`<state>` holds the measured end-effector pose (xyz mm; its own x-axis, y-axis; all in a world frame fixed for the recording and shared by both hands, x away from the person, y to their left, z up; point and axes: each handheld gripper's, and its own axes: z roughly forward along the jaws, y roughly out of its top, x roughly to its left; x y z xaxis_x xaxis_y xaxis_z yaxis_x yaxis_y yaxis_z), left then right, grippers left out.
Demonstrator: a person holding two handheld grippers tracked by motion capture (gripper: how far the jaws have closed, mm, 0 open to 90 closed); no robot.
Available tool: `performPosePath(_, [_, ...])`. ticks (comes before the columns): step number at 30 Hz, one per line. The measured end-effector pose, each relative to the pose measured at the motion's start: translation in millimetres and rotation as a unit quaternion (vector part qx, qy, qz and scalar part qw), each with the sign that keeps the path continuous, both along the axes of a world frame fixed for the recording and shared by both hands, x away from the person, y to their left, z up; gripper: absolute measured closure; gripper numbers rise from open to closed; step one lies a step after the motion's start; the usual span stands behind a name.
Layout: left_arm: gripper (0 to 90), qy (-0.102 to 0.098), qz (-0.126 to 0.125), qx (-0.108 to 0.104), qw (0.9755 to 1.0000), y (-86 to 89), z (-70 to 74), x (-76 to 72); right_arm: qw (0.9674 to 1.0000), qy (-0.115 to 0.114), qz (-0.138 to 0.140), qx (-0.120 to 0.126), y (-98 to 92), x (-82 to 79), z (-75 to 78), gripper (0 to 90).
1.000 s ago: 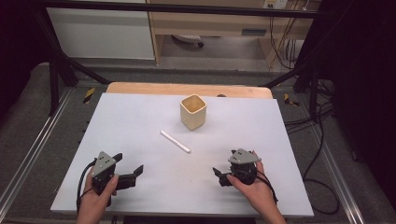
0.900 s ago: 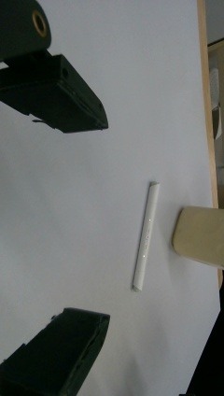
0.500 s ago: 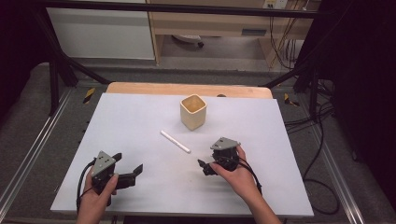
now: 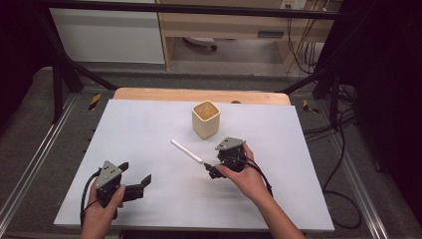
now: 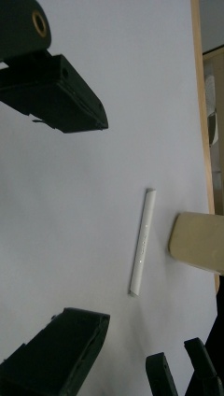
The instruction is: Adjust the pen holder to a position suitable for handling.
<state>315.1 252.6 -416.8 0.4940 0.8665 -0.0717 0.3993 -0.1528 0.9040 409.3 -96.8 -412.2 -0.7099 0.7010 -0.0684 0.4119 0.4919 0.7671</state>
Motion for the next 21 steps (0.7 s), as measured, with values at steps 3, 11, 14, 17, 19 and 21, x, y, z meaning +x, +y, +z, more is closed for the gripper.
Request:
performPosePath(3, [7.1, -0.002, -0.003, 0.003, 1.0, -0.7, 0.5, 0.7, 1.0, 0.004, 0.005, -0.002, 2.5, 4.2, 0.7, 5.9])
performPosePath(11, [7.1, -0.005, -0.006, 0.001, 1.0, -0.1, 2.0, 0.3, 0.9997, 0.019, 0.009, -0.013, 12.7, 18.0, -2.2, 6.8])
performPosePath(14, [7.1, -0.006, -0.007, 0.005, 0.9999, 0.1, 2.6, 0.0, 0.9994, 0.022, 0.015, -0.02, 18.7, 21.9, -2.1, 7.7])
performPosePath(17, [7.1, -0.006, -0.008, 0.002, 1.0, 0.7, 2.4, -0.4, 0.9992, 0.026, 0.018, -0.024, 22.7, 23.7, -2.5, 9.3])
performPosePath(19, [7.1, -0.004, -0.008, 0.001, 1.0, 1.5, 2.4, -0.5, 0.9992, 0.028, 0.02, -0.023, 26.9, 25.7, -2.3, 13.4])
performPosePath(21, [7.1, -0.004, -0.007, 0.001, 1.0, 1.9, 2.5, -0.3, 0.9991, 0.033, 0.02, -0.018, 28.7, 26.9, -1.8, 15.3])
